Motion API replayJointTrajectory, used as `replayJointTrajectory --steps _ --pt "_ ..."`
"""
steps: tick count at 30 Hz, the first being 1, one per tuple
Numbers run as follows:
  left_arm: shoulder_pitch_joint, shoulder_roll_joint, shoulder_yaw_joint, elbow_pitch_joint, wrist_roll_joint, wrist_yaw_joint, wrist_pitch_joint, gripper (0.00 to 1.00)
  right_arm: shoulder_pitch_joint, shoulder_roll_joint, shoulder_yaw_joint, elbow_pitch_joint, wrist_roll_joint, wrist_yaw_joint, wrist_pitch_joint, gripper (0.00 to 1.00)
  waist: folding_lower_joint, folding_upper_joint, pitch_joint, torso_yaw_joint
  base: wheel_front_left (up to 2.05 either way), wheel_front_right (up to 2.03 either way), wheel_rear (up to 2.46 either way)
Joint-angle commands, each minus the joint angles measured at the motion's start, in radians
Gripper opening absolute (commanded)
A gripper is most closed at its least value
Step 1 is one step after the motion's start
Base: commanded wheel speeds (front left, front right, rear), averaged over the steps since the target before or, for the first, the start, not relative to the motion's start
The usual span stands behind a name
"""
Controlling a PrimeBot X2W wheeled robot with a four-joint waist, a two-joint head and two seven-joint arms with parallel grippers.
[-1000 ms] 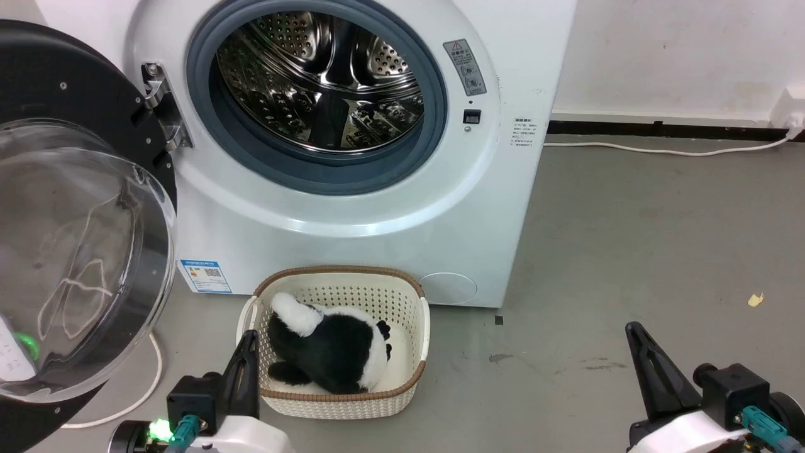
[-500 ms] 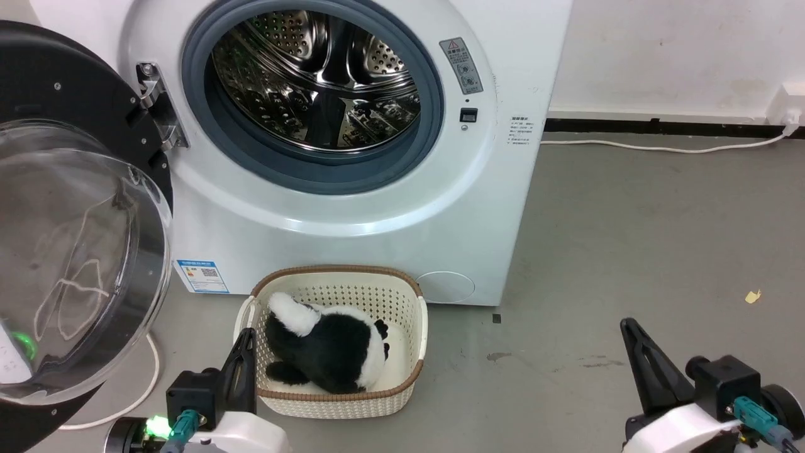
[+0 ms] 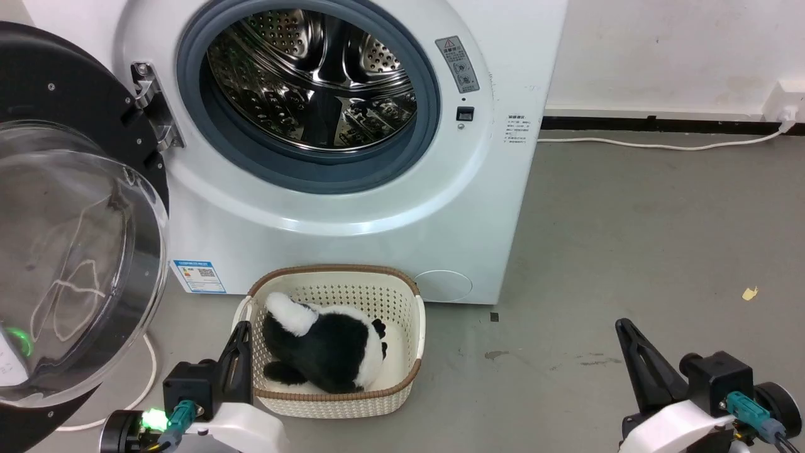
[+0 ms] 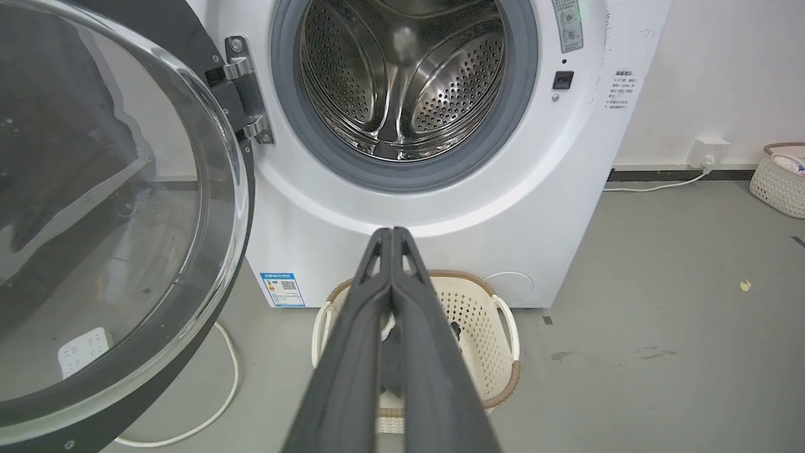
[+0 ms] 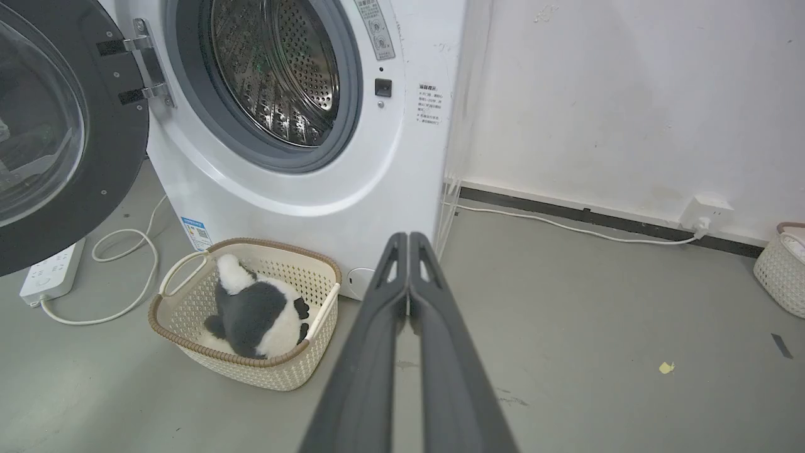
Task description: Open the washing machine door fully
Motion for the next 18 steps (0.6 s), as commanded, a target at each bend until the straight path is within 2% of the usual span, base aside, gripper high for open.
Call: replayJointTrajectory --steps 1,18 --pt "-0.014 -0.004 0.004 -0.004 0.010 -0.006 0.005 0.00 -0.018 0.004 0.003 0.003 -0.009 0.001 0.005 0.00 0.0000 0.0000 0.000 0.000 0.00 0.00 0.00" --pt "-0.020 -0.011 0.018 -0.009 0.025 -0.014 0.023 0.00 -0.027 0.004 0.009 0.004 -0.015 0.001 0.025 0.00 0.0000 0.0000 0.002 -0.005 0.00 0.00 0.00"
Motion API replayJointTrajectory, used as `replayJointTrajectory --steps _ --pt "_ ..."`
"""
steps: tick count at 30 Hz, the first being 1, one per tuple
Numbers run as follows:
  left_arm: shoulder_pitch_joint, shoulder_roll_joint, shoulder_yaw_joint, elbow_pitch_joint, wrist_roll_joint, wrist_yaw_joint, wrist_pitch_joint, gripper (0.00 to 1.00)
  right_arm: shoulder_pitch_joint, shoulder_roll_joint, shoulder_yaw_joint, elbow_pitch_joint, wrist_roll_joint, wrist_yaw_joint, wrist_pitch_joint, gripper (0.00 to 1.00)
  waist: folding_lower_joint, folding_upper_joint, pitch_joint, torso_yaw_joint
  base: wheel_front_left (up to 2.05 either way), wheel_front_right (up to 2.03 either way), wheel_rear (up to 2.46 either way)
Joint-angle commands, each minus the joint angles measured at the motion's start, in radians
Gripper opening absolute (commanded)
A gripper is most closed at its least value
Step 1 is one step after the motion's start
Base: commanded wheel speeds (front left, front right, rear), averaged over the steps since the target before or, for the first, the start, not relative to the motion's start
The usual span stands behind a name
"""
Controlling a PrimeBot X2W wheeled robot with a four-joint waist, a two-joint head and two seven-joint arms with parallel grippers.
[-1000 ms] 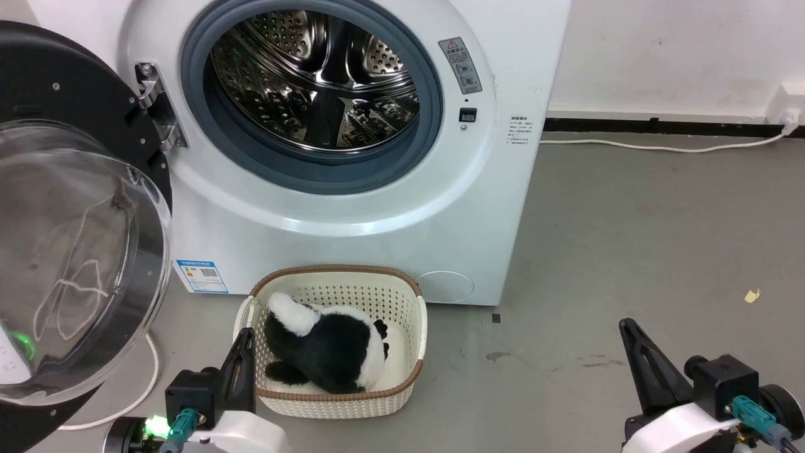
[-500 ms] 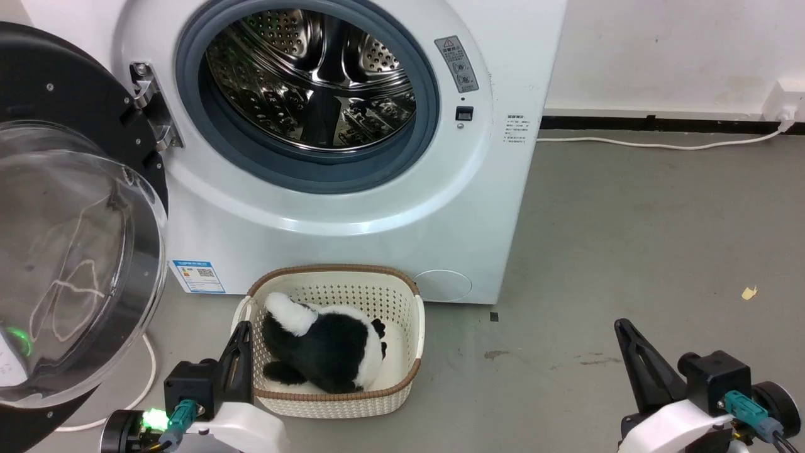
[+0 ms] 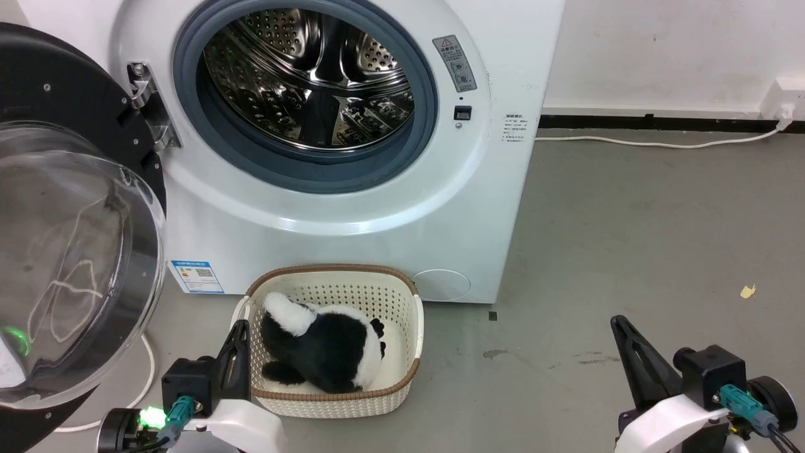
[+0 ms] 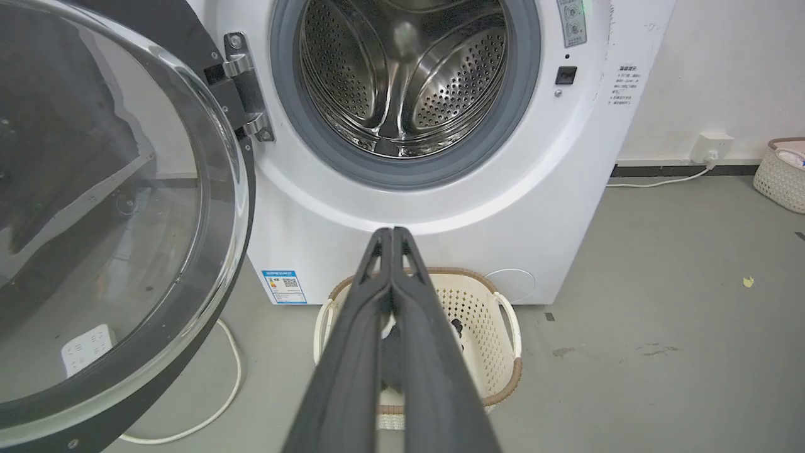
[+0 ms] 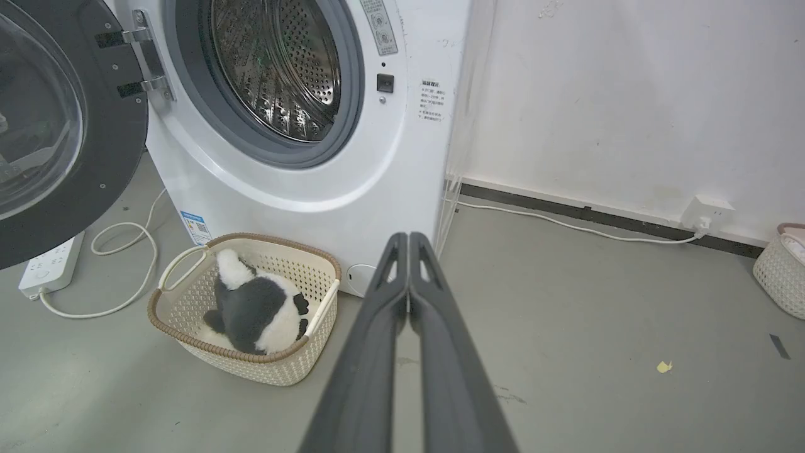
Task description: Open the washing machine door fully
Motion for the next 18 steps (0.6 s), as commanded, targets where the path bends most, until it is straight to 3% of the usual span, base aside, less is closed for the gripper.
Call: replayJointTrajectory --steps 1,18 --pt "-0.016 0.000 0.001 -0.004 0.009 -0.004 0.000 0.00 -0.012 0.004 0.000 0.002 -0.008 0.001 0.001 0.00 0.0000 -0.0001 0.000 0.000 0.00 0.00 0.00" --pt "-0.016 0.000 0.001 -0.004 0.009 -0.004 0.000 0.00 -0.012 0.004 0.000 0.002 -0.008 0.001 0.001 0.00 0.0000 -0.0001 0.000 0.000 0.00 0.00 0.00"
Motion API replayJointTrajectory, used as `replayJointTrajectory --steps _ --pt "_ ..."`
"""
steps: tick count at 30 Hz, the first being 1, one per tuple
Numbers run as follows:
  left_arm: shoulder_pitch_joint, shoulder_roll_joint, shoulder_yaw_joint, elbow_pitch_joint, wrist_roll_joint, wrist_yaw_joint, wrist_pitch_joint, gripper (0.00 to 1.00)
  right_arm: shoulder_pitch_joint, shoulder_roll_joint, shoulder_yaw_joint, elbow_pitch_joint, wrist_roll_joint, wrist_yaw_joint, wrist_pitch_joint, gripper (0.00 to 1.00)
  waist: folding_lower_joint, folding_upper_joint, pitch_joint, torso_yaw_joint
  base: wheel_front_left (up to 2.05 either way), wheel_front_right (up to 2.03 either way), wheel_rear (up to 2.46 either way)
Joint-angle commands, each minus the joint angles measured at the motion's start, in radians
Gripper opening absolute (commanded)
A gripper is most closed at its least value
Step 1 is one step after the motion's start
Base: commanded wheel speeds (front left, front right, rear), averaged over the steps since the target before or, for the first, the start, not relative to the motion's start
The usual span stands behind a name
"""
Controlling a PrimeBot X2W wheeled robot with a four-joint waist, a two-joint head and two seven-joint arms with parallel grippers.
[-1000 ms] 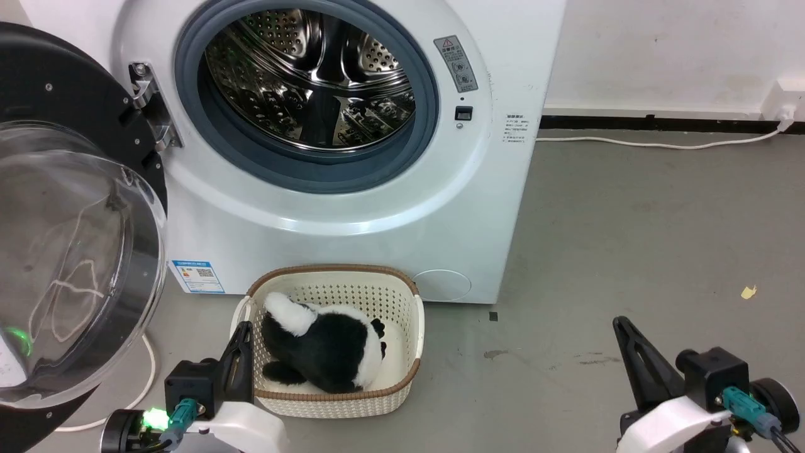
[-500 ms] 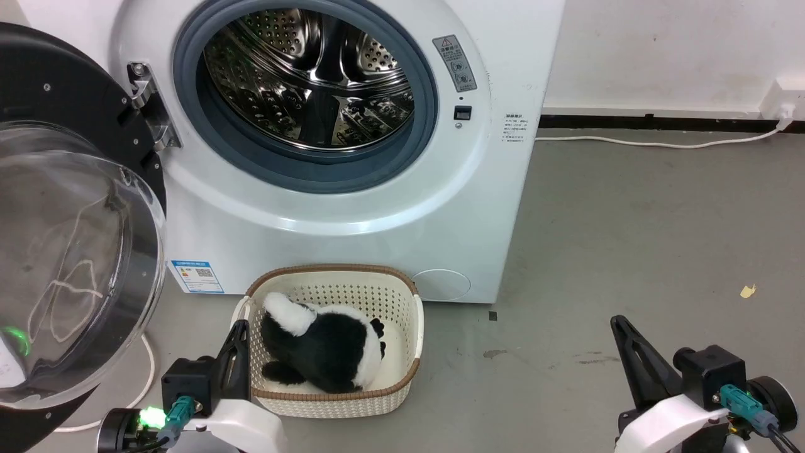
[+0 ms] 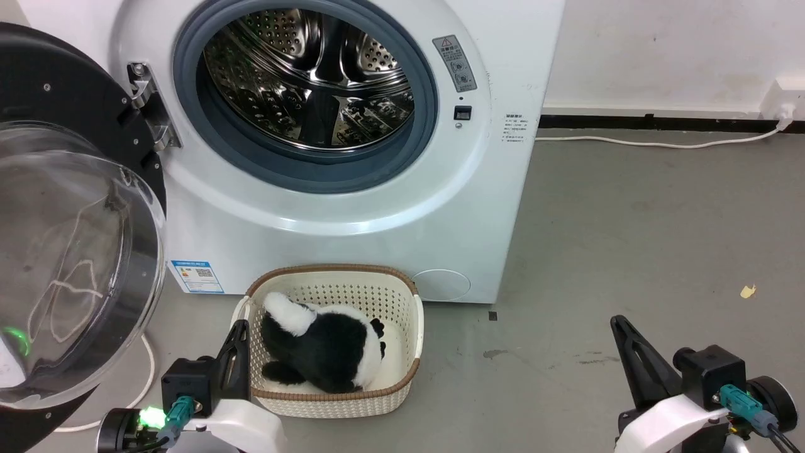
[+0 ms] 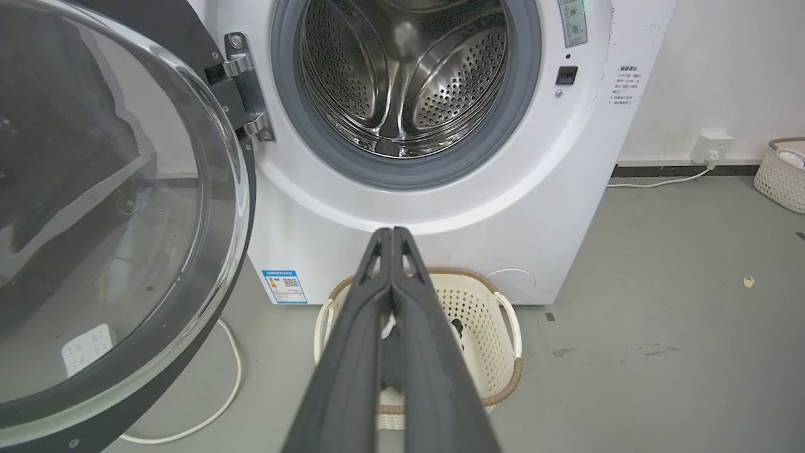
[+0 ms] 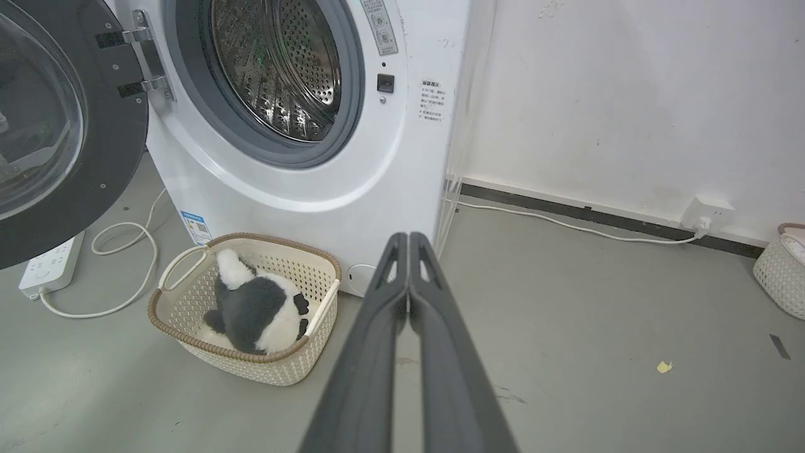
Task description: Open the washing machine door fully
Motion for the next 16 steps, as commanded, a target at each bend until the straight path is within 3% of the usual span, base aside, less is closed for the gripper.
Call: replayJointTrajectory --steps 1,16 --pt "-0.016 0.000 0.000 -0.004 0.009 -0.004 0.000 0.00 -0.012 0.004 0.000 0.002 -0.008 0.001 0.001 0.00 0.0000 0.0000 0.000 0.000 0.00 0.00 0.00" --pt "-0.016 0.000 0.000 -0.004 0.009 -0.004 0.000 0.00 -0.012 0.004 0.000 0.002 -0.008 0.001 0.001 0.00 0.0000 0.0000 0.000 0.000 0.00 0.00 0.00"
